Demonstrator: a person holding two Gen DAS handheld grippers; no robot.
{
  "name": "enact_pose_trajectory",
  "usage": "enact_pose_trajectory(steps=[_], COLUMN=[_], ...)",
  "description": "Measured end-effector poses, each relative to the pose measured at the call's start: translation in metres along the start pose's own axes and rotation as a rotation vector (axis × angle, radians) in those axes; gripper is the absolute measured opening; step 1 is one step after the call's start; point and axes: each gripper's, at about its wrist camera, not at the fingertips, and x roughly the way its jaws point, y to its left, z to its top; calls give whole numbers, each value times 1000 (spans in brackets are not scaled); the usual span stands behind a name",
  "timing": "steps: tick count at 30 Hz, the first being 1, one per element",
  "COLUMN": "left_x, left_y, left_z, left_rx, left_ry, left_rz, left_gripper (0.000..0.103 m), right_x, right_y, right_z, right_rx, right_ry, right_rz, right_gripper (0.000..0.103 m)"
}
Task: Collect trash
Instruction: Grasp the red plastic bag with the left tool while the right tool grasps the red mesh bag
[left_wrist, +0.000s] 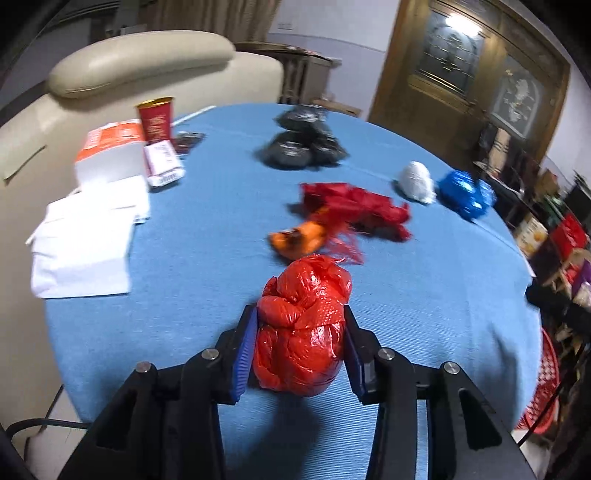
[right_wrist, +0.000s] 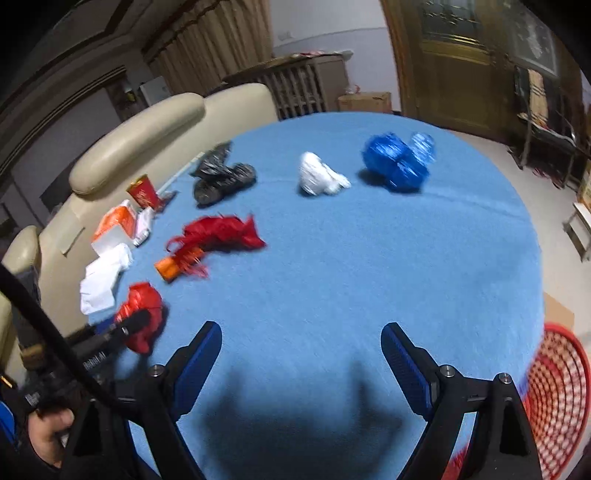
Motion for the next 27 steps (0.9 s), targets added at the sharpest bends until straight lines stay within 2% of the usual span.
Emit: enact_pose_trajectory(steps=[4, 7, 11, 13, 18, 20, 21, 24, 27], left_x=[3, 6, 7, 7, 7, 7, 7, 8, 8], left_y=[9, 12, 14, 14, 14, 14, 14, 13, 12], left_z=[-1, -2, -1, -1, -1, -2, -2, -1, 0], left_rx=[-22, -26, -38, -34, -29, -24, -23, -21, -17], left_ry=[8, 13, 15, 14, 13, 12, 13, 18, 23], left_rz=[18, 18, 20, 20, 20, 22, 23, 26, 34], left_gripper=[45, 45, 45, 45, 45, 45, 45, 45, 45], right_x=[19, 49, 98, 120, 160, 170, 171, 169, 162], right_y=[18, 38, 61, 73, 81, 76, 73, 69, 61], right_z=[31, 62, 89, 96, 92, 89, 88, 86, 86], right_rx=[-15, -56, -100, -127, -151, -129, -118, -108, -77], right_ry=[-10, 1, 82, 127, 187, 204, 200, 193, 175], right_rz=[62, 109, 149, 168, 129, 138, 127, 126, 130], right_gripper=[90, 90, 90, 90, 89, 72, 53, 43, 43])
